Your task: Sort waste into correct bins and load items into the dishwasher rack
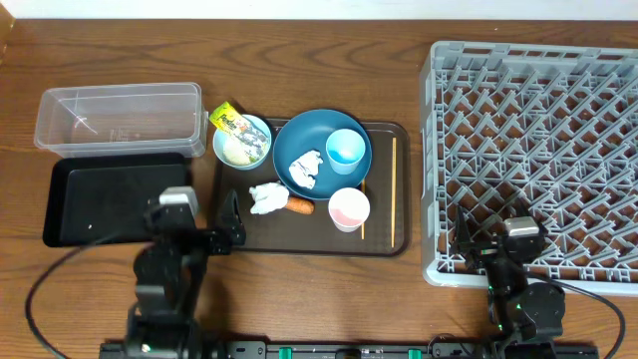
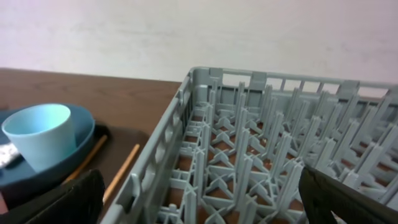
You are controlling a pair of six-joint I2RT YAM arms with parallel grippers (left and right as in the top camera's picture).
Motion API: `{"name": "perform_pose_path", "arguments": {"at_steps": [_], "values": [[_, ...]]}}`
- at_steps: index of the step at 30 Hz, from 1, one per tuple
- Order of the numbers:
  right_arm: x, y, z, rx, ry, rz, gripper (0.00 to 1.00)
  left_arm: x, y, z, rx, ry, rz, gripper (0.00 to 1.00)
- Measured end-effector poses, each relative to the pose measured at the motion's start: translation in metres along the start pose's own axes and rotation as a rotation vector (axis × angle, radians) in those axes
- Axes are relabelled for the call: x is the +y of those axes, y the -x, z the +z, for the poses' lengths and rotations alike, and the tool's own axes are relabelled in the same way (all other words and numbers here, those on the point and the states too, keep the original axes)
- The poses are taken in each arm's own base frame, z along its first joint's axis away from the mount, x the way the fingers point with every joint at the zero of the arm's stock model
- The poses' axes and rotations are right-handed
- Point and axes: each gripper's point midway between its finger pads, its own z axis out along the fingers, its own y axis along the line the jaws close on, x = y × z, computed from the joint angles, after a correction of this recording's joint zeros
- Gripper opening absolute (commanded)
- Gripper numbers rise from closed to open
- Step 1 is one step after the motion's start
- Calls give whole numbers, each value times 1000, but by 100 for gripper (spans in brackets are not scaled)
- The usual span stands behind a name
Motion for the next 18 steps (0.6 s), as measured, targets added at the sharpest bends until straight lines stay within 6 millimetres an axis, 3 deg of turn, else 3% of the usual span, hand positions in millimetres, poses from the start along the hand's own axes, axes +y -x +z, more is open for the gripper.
{"name": "perform_pose_path", "arguments": {"at_steps": [6,18], "values": [[4,4,-5,46,18,60,99,-3,-10,-6,283,34,-11,98],[18,70,-29,174,85,93,99,-11,-7,-41,672,70,-1,98]]}}
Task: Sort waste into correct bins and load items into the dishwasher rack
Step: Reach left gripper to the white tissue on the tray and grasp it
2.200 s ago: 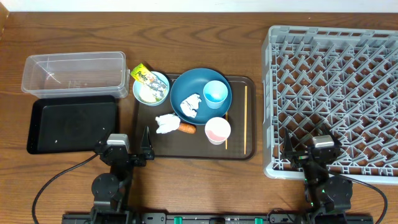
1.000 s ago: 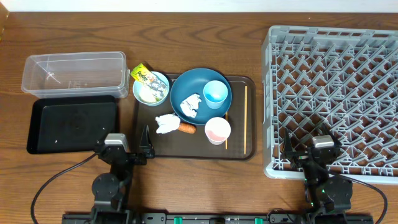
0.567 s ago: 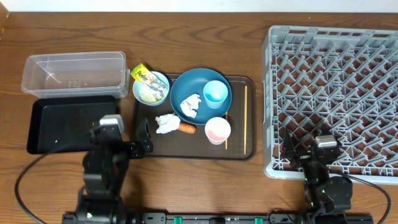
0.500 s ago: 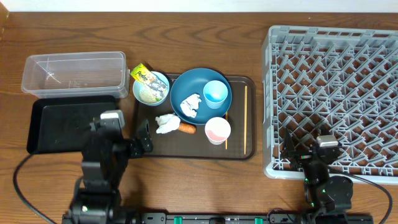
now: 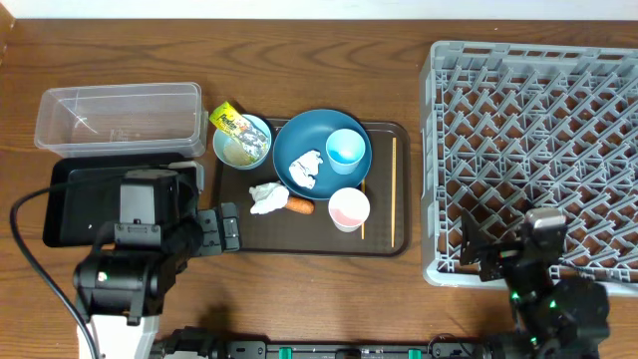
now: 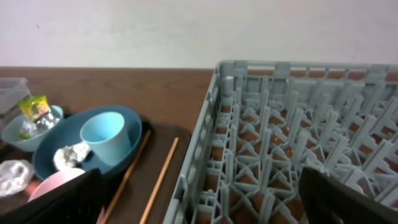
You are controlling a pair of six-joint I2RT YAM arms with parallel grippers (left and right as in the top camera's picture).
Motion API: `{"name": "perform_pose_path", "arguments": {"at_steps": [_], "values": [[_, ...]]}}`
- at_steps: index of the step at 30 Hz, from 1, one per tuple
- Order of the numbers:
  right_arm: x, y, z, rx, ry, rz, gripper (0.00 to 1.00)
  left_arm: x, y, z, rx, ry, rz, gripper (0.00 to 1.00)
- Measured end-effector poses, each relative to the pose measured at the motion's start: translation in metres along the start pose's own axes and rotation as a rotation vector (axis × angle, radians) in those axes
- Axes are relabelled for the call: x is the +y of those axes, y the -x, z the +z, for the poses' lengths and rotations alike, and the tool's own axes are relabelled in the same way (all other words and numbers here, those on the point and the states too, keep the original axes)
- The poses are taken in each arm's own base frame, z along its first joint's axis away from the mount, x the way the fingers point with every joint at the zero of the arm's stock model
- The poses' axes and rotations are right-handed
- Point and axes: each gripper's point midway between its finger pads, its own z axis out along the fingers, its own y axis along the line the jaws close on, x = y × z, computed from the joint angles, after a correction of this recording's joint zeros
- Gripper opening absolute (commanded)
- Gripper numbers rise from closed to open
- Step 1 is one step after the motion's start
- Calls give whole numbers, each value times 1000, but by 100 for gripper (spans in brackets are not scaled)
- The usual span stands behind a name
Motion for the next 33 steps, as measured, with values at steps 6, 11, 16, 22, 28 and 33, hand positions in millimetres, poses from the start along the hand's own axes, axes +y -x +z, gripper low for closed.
{"name": "perform_pose_path", "arguments": {"at_steps": [6,11,16,22,28,33], "values": [[2,-3,4,270,-12,37,99,1,-15,0,77,5,-21,98],[1,-14,8,503,-27,68,99,-7,-1,1,23,-37,-47,98],[-1,-21,23,607,-37,80,99,-18,25,8,-44,-94,-62,98],[-7,-28,26,641,-64,76,99,-19,25,42,71,-88,-107,98],[-11,-28,26,641,-88,68,99,-16,12,87,241,-49,-172,98],[-12,-28,26,640,-97,65,99,-22,1,126,351,-34,-166,99]]}}
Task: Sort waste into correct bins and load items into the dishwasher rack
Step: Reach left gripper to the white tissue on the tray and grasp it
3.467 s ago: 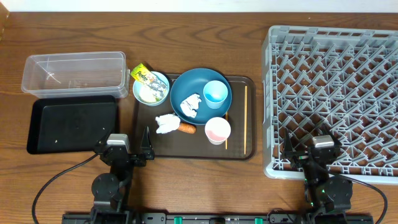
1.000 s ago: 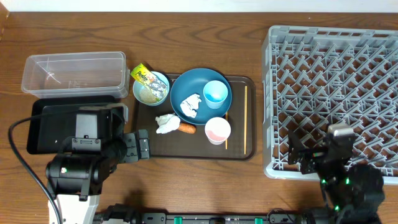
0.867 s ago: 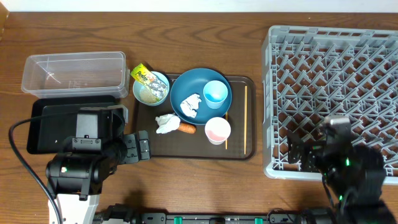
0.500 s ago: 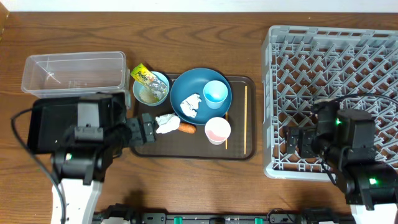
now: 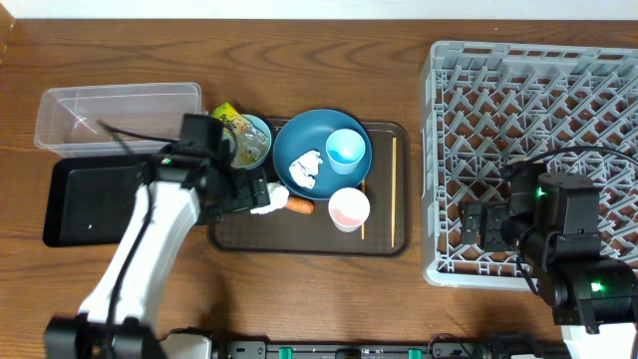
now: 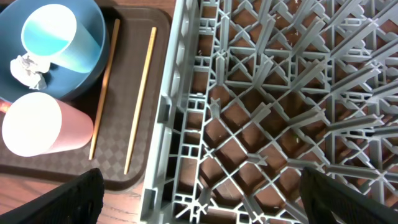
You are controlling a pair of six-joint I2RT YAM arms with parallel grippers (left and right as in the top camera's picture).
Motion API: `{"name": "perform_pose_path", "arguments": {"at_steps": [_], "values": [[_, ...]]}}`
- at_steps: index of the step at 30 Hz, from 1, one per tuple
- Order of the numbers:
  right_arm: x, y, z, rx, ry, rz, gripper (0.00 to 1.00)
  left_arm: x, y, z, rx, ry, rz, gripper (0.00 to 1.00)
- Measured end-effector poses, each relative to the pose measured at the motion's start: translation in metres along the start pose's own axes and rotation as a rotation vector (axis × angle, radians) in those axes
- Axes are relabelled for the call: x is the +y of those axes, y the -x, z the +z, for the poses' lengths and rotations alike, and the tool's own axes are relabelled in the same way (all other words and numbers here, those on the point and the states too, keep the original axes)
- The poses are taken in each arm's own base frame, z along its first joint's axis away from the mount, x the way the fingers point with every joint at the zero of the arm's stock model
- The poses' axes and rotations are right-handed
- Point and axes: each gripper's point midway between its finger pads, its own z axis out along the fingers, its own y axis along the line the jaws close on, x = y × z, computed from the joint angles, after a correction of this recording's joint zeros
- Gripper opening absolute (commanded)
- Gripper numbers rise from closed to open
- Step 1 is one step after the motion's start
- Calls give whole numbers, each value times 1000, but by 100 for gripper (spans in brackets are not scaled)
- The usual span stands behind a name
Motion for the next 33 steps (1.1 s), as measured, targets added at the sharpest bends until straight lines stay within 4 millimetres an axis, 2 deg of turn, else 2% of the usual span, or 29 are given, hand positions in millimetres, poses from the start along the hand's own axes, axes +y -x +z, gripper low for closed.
{"name": "perform_pose_path", "arguments": {"at_steps": [2,4,7,10,13,15,19,21,22,23,28,33], "values": [[0,0,0,1,-3,0,99,-3,1,13,25,3,9,100],[-1,0,0,1,-5,0,99,-7,2,26,44,4,18,95],[-2,-1,0,2,-10,0,99,-8,2,41,75,10,17,76],[-2,-1,0,2,-12,0,99,-6,-1,50,104,18,12,64],[-2,0,0,2,-14,0,99,-5,-2,53,115,23,8,47],[-2,0,0,2,-14,0,99,-5,-2,54,118,23,12,33],[-3,0,0,1,-17,0,99,-5,-2,54,118,23,10,15],[-3,0,0,1,-18,0,99,-5,-2,54,117,23,11,15],[-3,0,0,1,-18,0,99,-5,-2,54,117,23,12,22],[-3,0,0,1,-18,0,99,-5,-2,54,117,23,14,25],[-3,0,0,1,-18,0,99,-6,-2,54,118,17,12,24],[-3,0,0,1,-19,0,99,-9,-2,55,113,11,24,31]]}}
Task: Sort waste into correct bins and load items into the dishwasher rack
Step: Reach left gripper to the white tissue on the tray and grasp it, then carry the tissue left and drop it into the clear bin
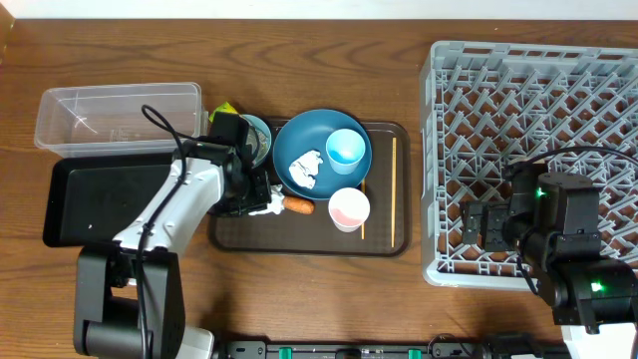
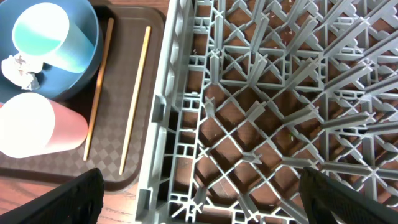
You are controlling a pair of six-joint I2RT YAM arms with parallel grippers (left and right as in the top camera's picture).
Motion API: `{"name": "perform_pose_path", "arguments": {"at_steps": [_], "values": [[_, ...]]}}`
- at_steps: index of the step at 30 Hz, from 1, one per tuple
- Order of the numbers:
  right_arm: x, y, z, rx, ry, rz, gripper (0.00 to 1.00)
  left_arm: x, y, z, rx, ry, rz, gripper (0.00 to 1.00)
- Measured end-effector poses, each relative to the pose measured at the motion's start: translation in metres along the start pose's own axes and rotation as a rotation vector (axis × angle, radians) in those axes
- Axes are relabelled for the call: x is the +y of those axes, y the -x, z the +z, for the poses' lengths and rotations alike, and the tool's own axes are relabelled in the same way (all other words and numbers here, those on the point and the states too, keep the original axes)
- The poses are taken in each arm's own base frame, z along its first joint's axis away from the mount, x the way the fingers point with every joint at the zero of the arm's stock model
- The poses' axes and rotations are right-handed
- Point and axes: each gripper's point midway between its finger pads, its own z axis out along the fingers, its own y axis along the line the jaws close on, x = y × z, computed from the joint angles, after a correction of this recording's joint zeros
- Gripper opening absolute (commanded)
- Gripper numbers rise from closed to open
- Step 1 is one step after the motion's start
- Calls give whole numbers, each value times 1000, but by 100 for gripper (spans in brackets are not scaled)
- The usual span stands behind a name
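A brown tray [image 1: 384, 237] holds a blue plate [image 1: 317, 135] with a blue cup [image 1: 346, 150] and a crumpled paper [image 1: 304, 167] on it. A pink cup [image 1: 349, 207], a carrot piece [image 1: 300, 207], another white paper wad [image 1: 266, 206] and chopsticks [image 1: 394, 184] also lie on the tray. My left gripper [image 1: 251, 191] hangs right at the paper wad; its jaws are hidden from above. My right gripper [image 2: 199, 199] stands wide open and holds nothing, over the front left corner of the grey dishwasher rack [image 1: 538, 120].
A small pale bowl [image 1: 249, 145] with a yellow wrapper [image 1: 225, 115] sits at the tray's back left corner. A clear plastic bin [image 1: 118, 118] and a black bin [image 1: 100, 199] stand to the left. In the right wrist view the rack's wall [image 2: 163, 124] runs beside the chopsticks [image 2: 134, 99].
My left arm has shifted, its elbow now further back and left, with the gripper still at the paper wad on the tray's left. The right gripper has barely moved and stays open.
Both arms first sat low at the table's front edge, then stood raised. After that my left gripper was over the tray's left side by the paper wad and my right gripper looked down on the rack's front left corner. Both remain there now.
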Motion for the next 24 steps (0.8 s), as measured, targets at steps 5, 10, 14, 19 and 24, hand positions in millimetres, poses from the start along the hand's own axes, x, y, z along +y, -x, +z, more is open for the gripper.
{"name": "perform_pose_path", "arguments": {"at_steps": [5,10,14,19,24], "values": [[0,0,0,0,-2,0,99,-13,3,2,-26,-13,42,23],[0,0,0,0,-3,0,99,-19,2,4,-33,0,75,7],[0,0,0,0,-3,0,99,-16,2,4,-36,16,75,6],[0,0,0,0,-3,0,99,-6,-17,0,32,55,59,6],[-1,0,0,0,-3,0,99,-5,-9,-46,-77,67,60,6]]}}
